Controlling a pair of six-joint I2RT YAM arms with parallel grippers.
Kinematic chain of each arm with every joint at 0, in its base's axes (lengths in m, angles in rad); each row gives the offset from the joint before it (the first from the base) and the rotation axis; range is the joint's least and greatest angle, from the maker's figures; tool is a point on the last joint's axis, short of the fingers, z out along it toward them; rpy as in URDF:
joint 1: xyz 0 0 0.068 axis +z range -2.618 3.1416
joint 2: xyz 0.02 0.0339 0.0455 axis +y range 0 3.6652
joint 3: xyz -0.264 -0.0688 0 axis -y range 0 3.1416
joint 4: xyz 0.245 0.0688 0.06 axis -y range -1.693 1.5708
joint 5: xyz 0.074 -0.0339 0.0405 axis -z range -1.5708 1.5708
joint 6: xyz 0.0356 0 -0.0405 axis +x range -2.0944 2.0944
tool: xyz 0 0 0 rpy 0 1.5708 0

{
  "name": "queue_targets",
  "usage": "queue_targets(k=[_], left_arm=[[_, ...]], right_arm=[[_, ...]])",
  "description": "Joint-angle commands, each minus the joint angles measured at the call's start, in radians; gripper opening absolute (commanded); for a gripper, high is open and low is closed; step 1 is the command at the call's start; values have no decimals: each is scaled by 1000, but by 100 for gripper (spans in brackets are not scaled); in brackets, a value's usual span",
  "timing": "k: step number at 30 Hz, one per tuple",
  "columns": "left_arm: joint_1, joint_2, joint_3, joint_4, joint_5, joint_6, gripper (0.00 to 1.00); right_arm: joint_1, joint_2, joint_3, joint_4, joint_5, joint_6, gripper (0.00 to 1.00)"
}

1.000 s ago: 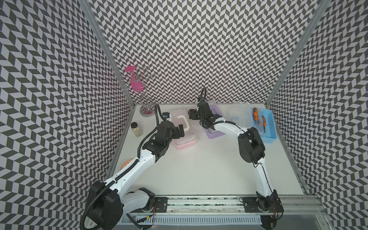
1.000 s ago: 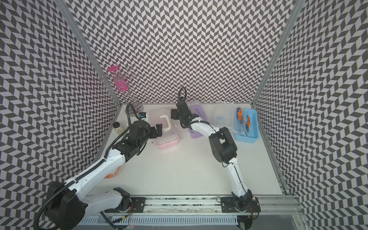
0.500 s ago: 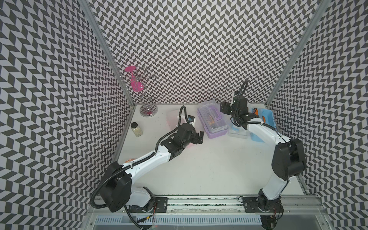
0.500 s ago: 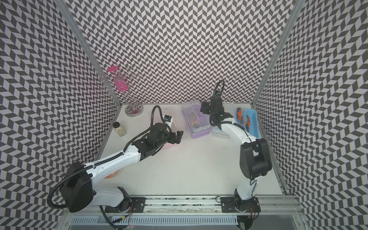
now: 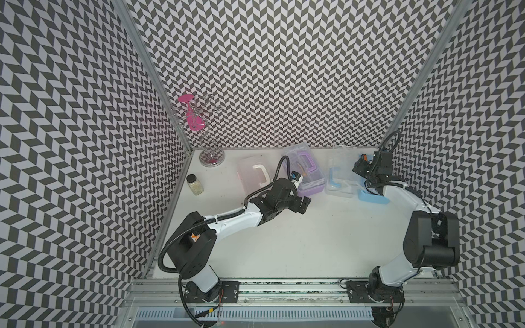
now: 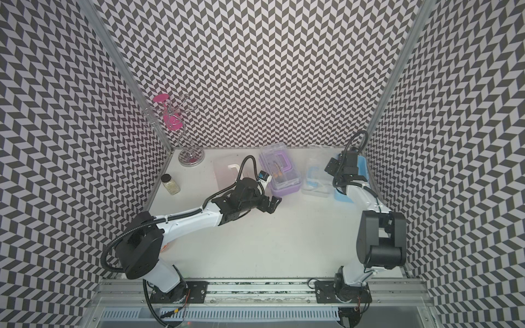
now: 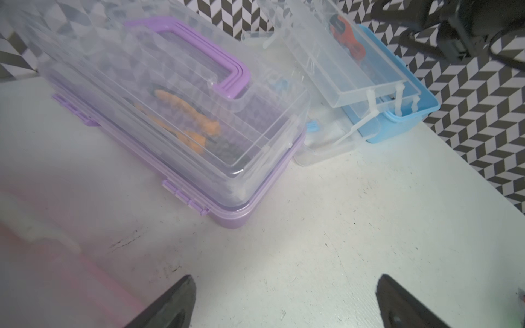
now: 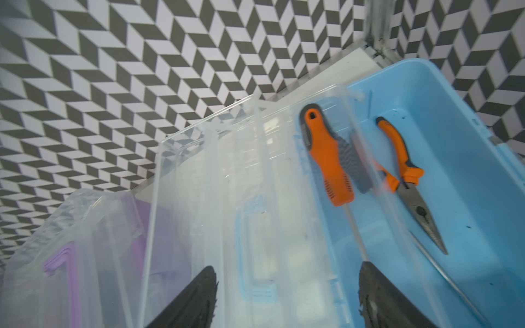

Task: Close toolboxes
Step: Move the toolbox to the center of the board.

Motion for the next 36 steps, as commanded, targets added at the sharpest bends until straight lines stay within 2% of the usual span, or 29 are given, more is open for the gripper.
queue_targets(k=[1, 7, 11, 16, 30, 36], left_arm=[[-5, 45, 21, 23, 47, 20, 99], [-7, 73, -7, 21, 42, 32, 99], [-5, 70, -29, 21, 23, 43, 99], [5, 69, -42, 27, 11, 36, 99], [68, 24, -104, 69, 19, -33, 99], [72, -40, -113, 53, -18, -12, 99]], right_arm=[[-51, -26, -11, 30, -1, -5, 78], [-141, 60, 12, 25, -44, -15, 75], [-173, 135, 43, 15, -117, -19, 63], [-183, 187, 48, 31, -144, -14, 54], [-168, 179, -23, 42, -195, -21, 1], [-125, 146, -66, 28, -195, -36, 0]])
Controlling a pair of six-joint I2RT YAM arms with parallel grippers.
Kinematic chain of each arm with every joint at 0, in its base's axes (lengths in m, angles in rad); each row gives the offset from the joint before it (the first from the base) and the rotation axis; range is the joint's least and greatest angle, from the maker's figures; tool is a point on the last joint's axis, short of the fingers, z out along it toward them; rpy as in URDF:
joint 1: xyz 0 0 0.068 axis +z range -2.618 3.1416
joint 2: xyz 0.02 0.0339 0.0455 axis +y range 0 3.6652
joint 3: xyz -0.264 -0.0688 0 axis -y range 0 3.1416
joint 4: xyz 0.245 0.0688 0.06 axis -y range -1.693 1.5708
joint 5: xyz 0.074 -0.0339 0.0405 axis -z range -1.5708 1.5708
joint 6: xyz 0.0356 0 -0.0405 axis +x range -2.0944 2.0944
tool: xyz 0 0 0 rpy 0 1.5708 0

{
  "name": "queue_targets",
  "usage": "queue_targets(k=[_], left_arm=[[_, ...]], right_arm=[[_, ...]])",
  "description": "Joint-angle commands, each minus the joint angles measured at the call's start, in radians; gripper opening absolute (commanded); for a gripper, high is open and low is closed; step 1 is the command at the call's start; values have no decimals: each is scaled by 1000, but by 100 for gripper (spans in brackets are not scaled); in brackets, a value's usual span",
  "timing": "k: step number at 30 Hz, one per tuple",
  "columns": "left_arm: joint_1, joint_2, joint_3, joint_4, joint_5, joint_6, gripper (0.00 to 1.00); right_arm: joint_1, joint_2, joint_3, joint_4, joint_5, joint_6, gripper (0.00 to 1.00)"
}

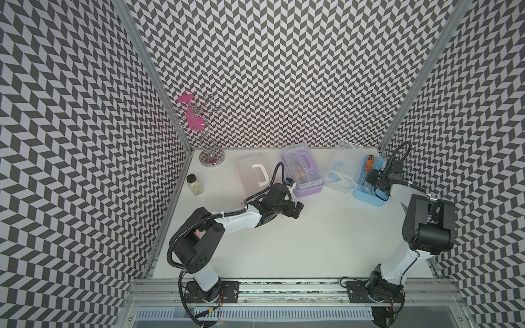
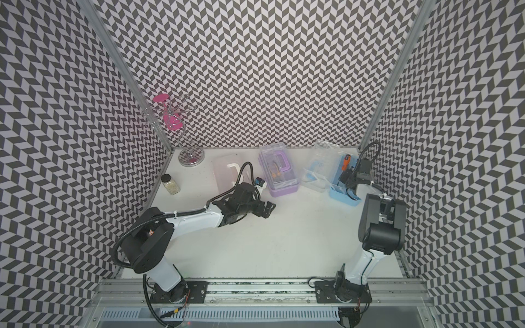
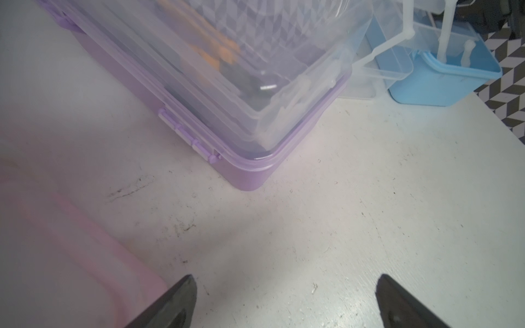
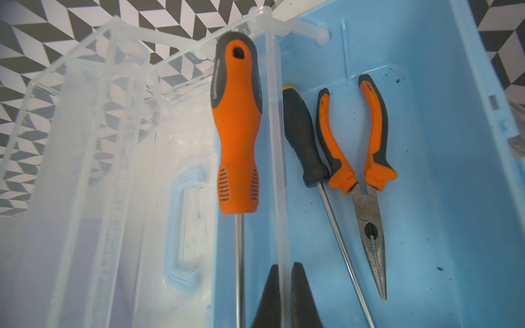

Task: Close toolboxes
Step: Move the toolbox to the center of the board.

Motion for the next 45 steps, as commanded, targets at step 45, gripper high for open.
queue_targets(k=[45], left_arm=[[94, -151, 7, 4, 11, -40, 99]], right_arm=[[548, -320, -388, 4, -186, -3, 0]])
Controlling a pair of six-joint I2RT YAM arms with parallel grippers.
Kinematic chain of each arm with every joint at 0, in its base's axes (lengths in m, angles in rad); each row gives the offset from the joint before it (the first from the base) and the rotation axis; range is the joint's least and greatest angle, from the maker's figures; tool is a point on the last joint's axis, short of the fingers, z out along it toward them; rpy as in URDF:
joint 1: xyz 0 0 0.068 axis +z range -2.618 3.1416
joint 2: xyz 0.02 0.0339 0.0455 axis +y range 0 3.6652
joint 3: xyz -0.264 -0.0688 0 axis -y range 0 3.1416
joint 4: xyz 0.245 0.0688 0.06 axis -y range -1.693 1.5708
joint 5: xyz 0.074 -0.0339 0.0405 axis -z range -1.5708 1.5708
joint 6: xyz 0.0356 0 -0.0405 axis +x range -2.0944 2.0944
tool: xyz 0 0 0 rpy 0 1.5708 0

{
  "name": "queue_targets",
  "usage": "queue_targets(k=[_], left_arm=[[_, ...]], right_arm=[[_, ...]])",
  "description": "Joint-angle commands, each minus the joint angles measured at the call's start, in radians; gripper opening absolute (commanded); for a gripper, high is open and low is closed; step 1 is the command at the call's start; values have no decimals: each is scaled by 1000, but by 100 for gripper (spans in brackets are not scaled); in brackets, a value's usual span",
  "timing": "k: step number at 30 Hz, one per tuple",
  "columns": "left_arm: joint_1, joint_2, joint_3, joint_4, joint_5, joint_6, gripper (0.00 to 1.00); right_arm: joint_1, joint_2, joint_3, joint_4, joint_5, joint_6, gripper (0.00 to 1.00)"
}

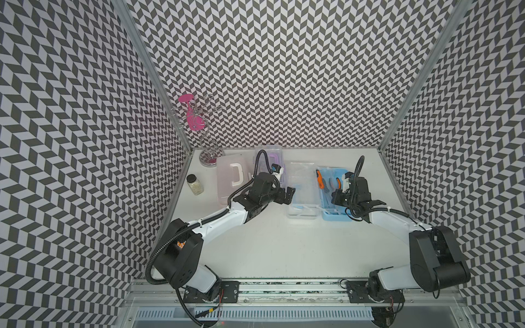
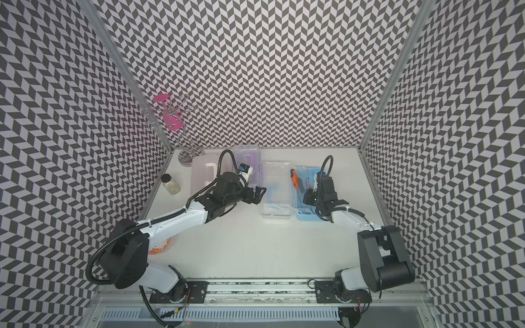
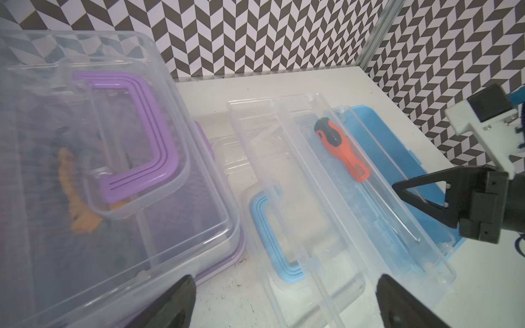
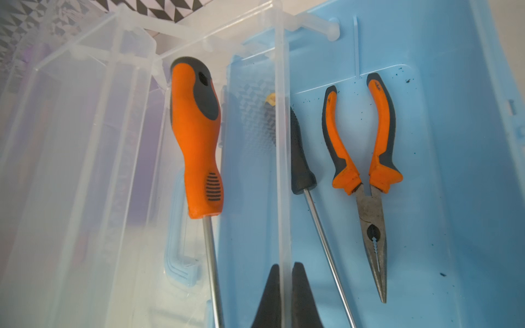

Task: Close toolboxes
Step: Move the toolbox to the center of the board.

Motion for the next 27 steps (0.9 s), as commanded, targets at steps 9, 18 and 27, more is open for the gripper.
queue_targets(k=[9, 18, 27], left_arm=[[-10, 4, -16, 29, 11, -28, 99], [-15, 16, -13, 38, 14, -31, 99], [-15, 34, -4, 37, 15, -35, 99]], right_arm=[[92, 46, 5, 0, -169, 30, 5], [90, 38, 49, -50, -95, 9, 27], [48, 0, 98, -80, -73, -3, 50]])
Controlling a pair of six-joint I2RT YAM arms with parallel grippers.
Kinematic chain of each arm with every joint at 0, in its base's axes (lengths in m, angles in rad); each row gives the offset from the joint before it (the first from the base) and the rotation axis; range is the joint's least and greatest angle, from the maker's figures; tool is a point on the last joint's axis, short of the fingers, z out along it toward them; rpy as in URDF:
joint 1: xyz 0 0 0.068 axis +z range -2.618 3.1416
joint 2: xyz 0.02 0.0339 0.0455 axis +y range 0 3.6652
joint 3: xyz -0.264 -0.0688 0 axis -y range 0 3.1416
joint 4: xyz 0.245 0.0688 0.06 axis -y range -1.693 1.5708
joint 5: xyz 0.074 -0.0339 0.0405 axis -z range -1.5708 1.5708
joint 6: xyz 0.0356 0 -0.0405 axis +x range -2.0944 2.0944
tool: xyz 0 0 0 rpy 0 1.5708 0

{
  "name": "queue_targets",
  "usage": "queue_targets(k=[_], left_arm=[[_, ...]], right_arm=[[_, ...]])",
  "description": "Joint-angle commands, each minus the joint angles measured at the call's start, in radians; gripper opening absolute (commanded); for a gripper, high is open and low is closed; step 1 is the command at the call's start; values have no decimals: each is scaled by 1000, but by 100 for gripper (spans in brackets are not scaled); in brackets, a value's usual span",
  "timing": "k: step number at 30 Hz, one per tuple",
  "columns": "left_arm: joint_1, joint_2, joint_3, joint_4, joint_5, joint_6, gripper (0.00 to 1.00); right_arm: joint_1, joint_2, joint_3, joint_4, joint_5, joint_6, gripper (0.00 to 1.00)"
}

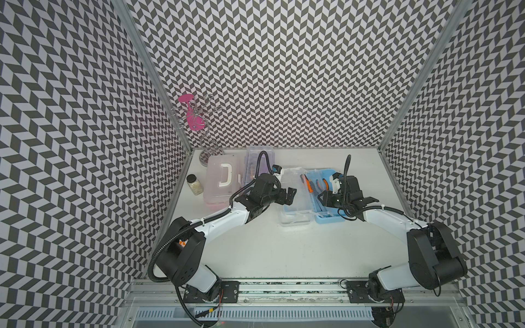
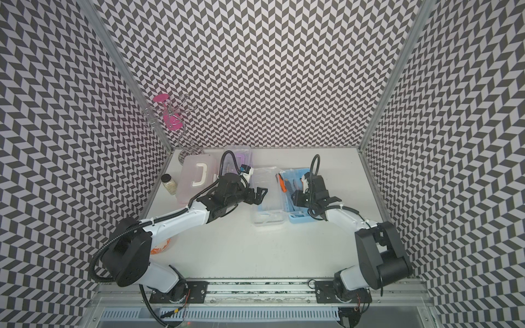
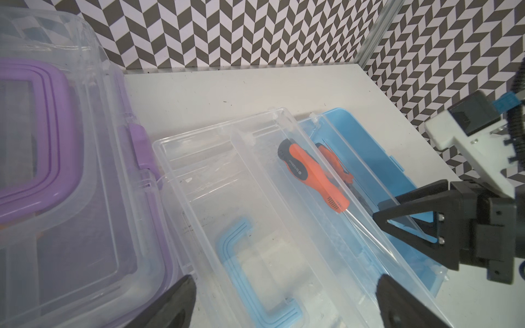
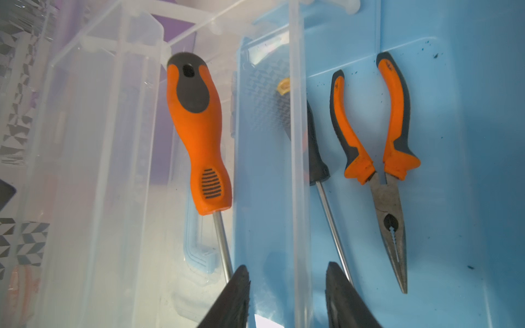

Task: Close toolboxes
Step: Move the toolbox to the center of the board, then close the toolbox lid.

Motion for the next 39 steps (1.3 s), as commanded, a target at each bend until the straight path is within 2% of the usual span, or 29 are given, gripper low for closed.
queue_targets(k=[1, 9, 14, 19, 24, 33, 39], left_arm=[[-6, 13, 0, 23, 12, -8, 99], [-11, 35, 5, 37, 27, -17, 99], [-34, 74, 33, 49, 33, -18, 99], [-72, 128, 87, 35, 27, 3, 99], [-92, 156, 127, 29, 29, 11, 99], [-96, 176, 163, 26, 41, 15, 99], [-96, 189, 174, 21, 43, 15, 99]], right_arm=[[-23, -37, 31, 6, 10, -13, 53], [-101, -97, 25, 27, -9, -23, 80], [-142, -117, 23, 17, 50, -24, 95], [-183, -111, 5, 28, 75, -37, 98], [-225, -73, -20, 59, 37, -29, 98], [-235, -46, -49, 92, -6, -15, 98], [-237, -94, -46, 77, 42, -10, 99]])
